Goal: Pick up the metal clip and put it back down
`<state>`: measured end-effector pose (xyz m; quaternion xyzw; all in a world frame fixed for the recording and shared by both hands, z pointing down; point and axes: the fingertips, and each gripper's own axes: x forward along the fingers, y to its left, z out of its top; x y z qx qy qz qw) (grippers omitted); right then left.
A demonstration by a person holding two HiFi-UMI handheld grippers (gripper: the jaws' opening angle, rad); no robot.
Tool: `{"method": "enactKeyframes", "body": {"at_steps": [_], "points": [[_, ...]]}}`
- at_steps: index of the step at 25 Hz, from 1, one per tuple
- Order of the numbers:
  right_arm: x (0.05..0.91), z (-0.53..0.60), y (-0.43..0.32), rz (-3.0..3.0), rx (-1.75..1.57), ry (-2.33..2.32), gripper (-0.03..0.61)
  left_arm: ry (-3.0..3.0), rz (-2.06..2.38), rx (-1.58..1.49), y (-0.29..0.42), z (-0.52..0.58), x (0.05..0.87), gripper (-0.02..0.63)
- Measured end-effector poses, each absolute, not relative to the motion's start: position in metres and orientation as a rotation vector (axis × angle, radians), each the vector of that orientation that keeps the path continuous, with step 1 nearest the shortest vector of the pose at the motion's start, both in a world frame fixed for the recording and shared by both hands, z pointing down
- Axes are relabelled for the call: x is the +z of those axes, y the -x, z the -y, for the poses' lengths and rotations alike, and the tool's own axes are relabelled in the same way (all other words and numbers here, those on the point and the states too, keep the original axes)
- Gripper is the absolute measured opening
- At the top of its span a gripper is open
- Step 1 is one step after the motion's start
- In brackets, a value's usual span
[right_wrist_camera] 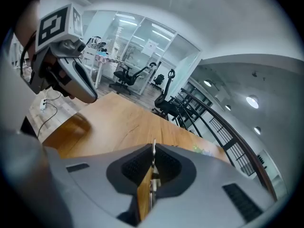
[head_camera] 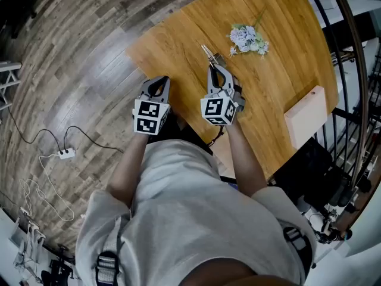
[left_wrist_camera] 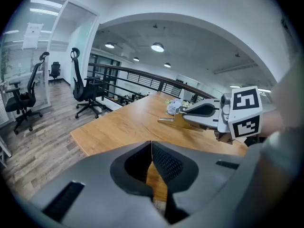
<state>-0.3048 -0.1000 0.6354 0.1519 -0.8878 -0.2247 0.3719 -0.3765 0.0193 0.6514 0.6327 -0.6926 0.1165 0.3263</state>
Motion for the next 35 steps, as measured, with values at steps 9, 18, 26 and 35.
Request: {"method": "enactKeyframes", "body": {"at_steps": [9, 18, 26, 35], "points": [[0.655, 0.1, 0.312, 2.198, -0.63, -0.355, 0.038, -1.658, 1.788, 0.315, 0.373, -0.02, 0.661, 0.025], [0.668, 0.087, 0.316, 2.153, -0.665, -0.3, 0.038, -1.642, 1.789, 0.32, 0.375, -0.024, 0.668, 0.025], [0.681, 0.073, 0.318, 2.158, -0.585, -0.247, 0.04, -1.642, 1.768, 0.337, 0.37, -0.025, 0.671, 0.025], [0.693, 0.059, 0.313, 2.156, -0.466, -0.184, 0.15, -1.659, 1.756, 0.344, 0.365, -0.019, 0.668, 0.025]]}}
